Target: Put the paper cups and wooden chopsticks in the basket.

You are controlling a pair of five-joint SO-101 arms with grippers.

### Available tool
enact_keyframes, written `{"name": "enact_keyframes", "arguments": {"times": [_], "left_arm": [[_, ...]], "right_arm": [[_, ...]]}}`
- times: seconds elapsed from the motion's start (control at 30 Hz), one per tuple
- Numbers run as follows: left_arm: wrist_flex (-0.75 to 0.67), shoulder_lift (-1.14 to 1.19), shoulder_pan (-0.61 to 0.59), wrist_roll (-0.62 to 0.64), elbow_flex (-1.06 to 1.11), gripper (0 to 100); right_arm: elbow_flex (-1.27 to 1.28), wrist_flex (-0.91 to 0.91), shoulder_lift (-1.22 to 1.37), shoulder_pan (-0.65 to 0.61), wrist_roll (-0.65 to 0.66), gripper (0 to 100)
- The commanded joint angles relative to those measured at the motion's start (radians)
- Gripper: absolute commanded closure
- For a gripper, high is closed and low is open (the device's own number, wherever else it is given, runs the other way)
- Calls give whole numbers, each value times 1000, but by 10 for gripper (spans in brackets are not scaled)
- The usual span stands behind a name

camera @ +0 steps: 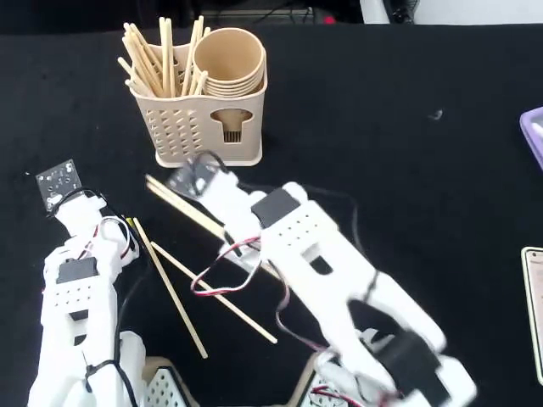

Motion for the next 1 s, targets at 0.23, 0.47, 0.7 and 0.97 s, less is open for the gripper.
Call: {"name": "enact_keyframes", "arguments": {"times": [0.23,0.47,0.7,0.97], "left_arm": [[-3,-25,7,3,-13,863],[-3,-25,7,3,-13,863],[-5,-25,7,3,-13,863],[-5,-25,7,3,-13,863]], "right_arm": [[-177,-440,-257,-46,-144,987],[-51,-1134,-107,15,-155,987],[-206,-1398,143,63,-155,987],[-409,-1335,394,64,-155,983]]}}
